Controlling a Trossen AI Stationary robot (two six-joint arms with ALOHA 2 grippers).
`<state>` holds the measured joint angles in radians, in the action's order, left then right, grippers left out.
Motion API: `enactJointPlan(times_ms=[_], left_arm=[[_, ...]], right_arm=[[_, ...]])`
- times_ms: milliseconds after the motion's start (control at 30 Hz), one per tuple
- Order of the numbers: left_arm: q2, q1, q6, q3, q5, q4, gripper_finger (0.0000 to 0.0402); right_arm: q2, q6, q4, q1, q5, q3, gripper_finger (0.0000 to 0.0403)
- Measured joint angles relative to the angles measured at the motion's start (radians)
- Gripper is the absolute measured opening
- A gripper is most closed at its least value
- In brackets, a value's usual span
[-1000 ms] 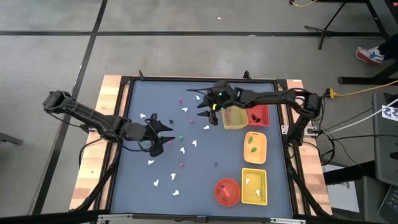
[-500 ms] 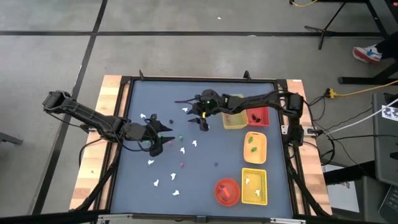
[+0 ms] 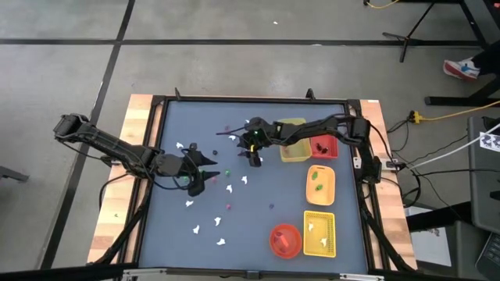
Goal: Sort Halloween decoration
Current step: Put the pink skeleton toy into the top yellow bin
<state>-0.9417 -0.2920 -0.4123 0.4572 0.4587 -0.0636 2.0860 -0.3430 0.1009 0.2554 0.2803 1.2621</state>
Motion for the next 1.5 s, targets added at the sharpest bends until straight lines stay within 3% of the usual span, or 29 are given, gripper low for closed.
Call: enactJointPlan(times_ms=[433,800,1000,1500], left_arm=[[0.0,0.0,-0.004,0.001,0.001,0.0,0.0179],[-0.001,0.0,-0.004,0.002,0.004,0.002,0.0179],[-0.001,0.0,-0.004,0.002,0.004,0.002,0.0179],[-0.001,0.0,0.003,0.002,0.004,0.003,0.0179]], right_arm=[[0.026,-0.045,-0.032,-0.001,-0.008,-0.001,0.0179],[0.029,-0.048,-0.028,-0.001,-0.008,-0.001,0.0083],[0.029,-0.048,-0.028,-0.001,-0.008,-0.001,0.005],[-0.025,-0.048,-0.068,0.0,-0.008,-0.001,0.0048]])
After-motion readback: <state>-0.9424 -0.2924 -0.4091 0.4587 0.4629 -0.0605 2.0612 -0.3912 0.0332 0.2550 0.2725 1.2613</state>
